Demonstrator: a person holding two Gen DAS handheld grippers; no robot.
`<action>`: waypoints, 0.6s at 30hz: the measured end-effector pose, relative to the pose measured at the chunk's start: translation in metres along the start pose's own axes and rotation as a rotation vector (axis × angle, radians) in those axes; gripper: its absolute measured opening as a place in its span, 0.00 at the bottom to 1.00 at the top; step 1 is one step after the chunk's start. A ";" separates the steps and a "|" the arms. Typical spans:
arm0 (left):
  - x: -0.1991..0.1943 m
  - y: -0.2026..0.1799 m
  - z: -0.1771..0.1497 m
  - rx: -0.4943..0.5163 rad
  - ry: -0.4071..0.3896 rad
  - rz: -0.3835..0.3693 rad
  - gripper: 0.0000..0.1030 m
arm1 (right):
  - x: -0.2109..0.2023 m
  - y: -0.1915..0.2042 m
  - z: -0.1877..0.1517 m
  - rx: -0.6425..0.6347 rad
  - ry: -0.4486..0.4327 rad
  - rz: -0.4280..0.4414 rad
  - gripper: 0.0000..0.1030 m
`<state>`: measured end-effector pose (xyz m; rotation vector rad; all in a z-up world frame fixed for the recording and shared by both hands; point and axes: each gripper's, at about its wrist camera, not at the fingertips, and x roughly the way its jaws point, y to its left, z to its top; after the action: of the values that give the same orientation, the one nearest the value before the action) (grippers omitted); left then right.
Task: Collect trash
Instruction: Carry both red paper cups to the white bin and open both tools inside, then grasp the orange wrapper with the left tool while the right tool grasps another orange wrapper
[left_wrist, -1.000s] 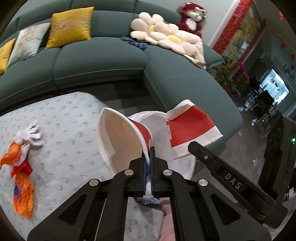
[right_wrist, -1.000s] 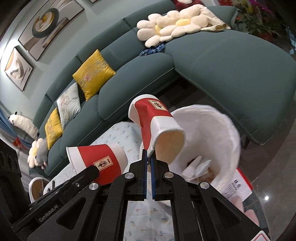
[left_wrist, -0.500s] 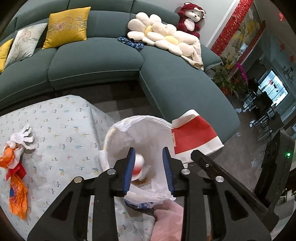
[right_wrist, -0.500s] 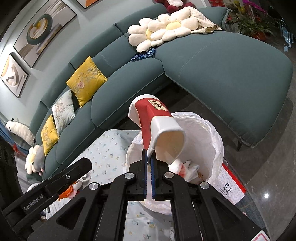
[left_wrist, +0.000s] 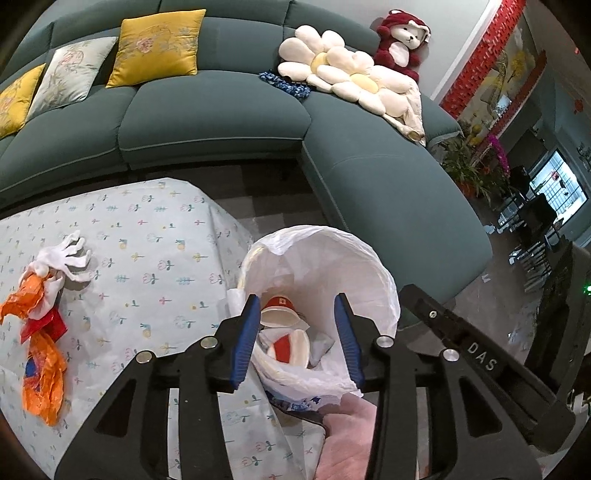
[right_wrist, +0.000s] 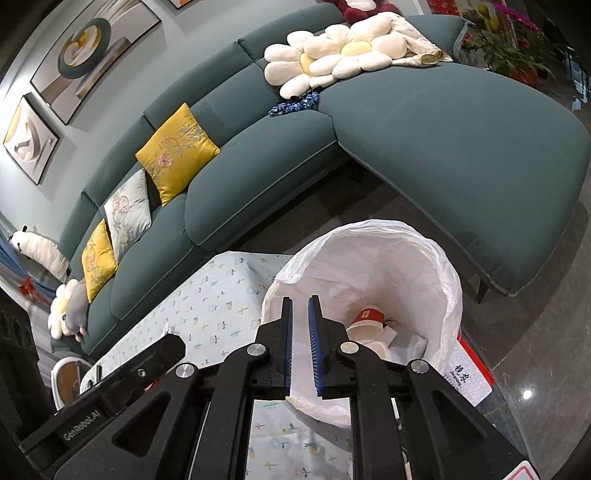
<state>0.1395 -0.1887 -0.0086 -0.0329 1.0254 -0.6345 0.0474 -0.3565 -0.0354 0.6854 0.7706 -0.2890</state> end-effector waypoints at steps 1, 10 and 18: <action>-0.001 0.002 0.000 -0.005 -0.001 0.002 0.38 | -0.001 0.002 0.000 -0.003 0.000 0.001 0.13; -0.014 0.022 -0.004 -0.039 -0.024 0.026 0.38 | -0.004 0.029 -0.006 -0.077 0.001 -0.007 0.22; -0.031 0.049 -0.009 -0.081 -0.047 0.049 0.38 | -0.003 0.058 -0.019 -0.133 0.021 -0.002 0.23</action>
<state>0.1448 -0.1301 -0.0042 -0.0929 1.0031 -0.5455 0.0629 -0.3005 -0.0167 0.5627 0.8033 -0.2308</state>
